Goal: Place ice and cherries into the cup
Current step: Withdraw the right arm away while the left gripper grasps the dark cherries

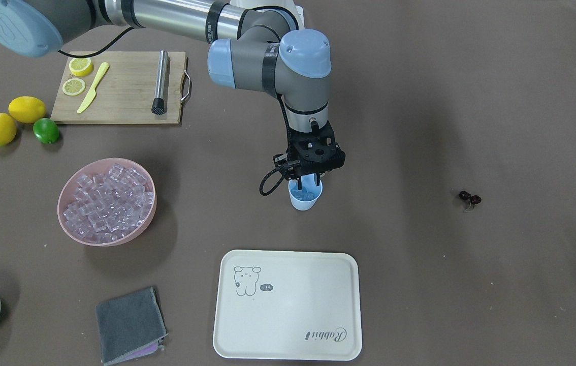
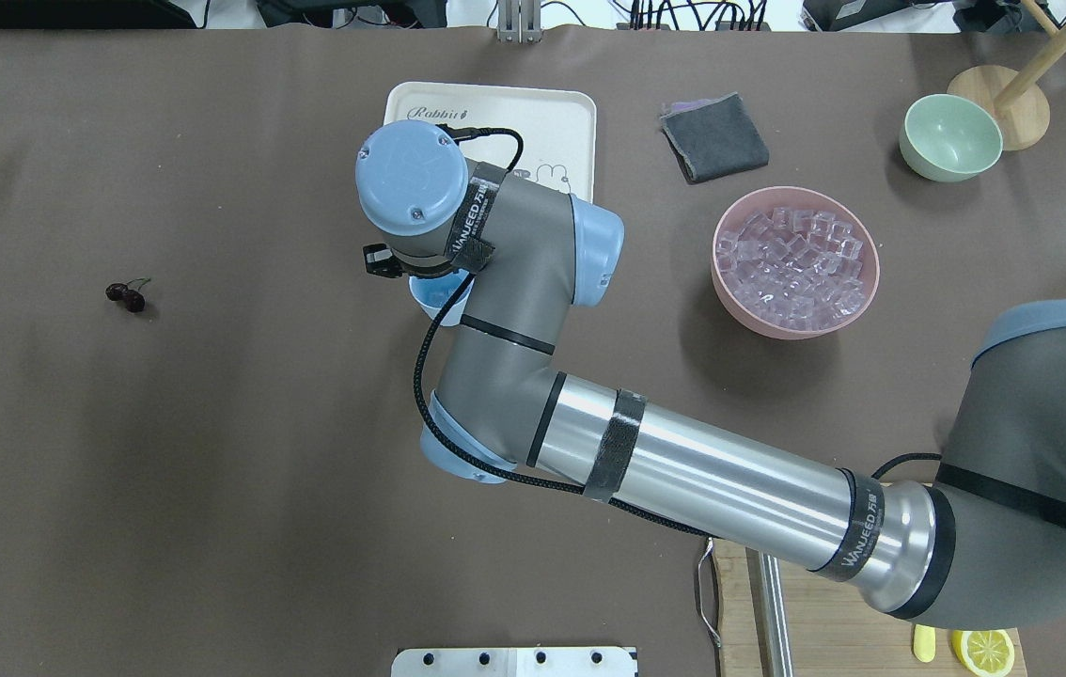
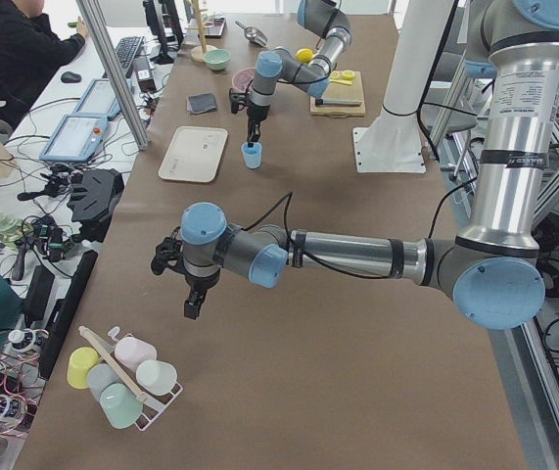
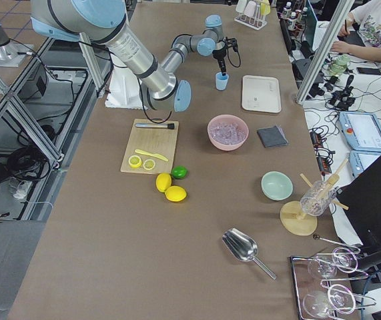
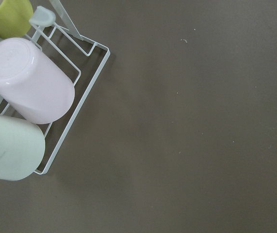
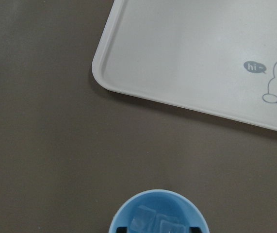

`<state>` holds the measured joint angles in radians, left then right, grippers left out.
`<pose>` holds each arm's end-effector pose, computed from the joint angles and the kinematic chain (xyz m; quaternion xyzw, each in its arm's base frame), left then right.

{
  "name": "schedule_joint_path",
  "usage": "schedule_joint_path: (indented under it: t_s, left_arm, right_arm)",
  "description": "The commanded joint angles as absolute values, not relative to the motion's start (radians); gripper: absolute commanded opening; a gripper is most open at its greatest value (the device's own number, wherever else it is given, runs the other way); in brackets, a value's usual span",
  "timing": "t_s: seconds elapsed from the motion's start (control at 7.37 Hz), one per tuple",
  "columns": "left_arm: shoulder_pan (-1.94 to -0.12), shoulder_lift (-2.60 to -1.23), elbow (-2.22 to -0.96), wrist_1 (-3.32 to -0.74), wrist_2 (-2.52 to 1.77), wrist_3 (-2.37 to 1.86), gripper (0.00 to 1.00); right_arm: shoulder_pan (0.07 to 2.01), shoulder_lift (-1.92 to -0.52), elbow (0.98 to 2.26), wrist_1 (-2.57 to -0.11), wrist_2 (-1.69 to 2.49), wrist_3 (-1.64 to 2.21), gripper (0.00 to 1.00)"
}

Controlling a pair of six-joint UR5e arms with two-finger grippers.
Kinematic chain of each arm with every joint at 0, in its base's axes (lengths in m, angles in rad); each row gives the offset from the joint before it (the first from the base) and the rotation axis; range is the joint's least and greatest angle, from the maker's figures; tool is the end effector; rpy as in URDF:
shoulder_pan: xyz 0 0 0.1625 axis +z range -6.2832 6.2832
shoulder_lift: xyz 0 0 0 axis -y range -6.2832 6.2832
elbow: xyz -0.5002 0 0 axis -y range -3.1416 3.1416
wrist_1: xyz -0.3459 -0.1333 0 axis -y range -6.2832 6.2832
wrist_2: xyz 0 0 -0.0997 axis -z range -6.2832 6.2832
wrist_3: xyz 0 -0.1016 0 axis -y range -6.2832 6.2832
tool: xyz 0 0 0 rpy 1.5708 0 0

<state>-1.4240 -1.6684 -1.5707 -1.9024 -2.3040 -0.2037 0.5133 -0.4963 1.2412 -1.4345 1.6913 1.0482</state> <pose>0.0107 -0.5191 0.6538 0.1347 0.3795 0.0503 0.9139 -0.6683 -0.5157 0.1535 0.1634 -0.3968 -0.0299 0.9027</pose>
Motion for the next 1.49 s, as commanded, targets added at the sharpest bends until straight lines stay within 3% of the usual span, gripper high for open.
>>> schedule_joint_path:
  t_s: [0.0,0.27,0.68,0.95,1.36]
  left_arm:
    - [-1.257,-1.731,-1.617,-1.914,-2.3,-0.41,0.98]
    - [-1.093,-1.816,-1.567,-1.93,-2.193,-0.542,0.98]
    - [-0.984,-1.824,-1.412,-2.122,-2.175,-0.638,0.98]
    - [-0.951,-1.822,-1.362,-2.198,-2.131,-0.678,0.97]
    - [-0.948,-1.806,-1.399,-2.201,-2.132,-0.699,0.72]
  right_arm:
    - [0.585,-0.529,1.3,-1.465,1.753,1.037,0.99]
    - [0.723,-0.614,1.442,-1.633,1.905,0.909,0.99]
    - [0.993,-1.023,1.752,-1.644,2.129,0.511,0.99]
    - [1.097,-1.12,1.796,-1.646,2.193,0.379,0.99]
    - [1.091,-1.138,1.805,-1.644,2.171,0.388,0.99]
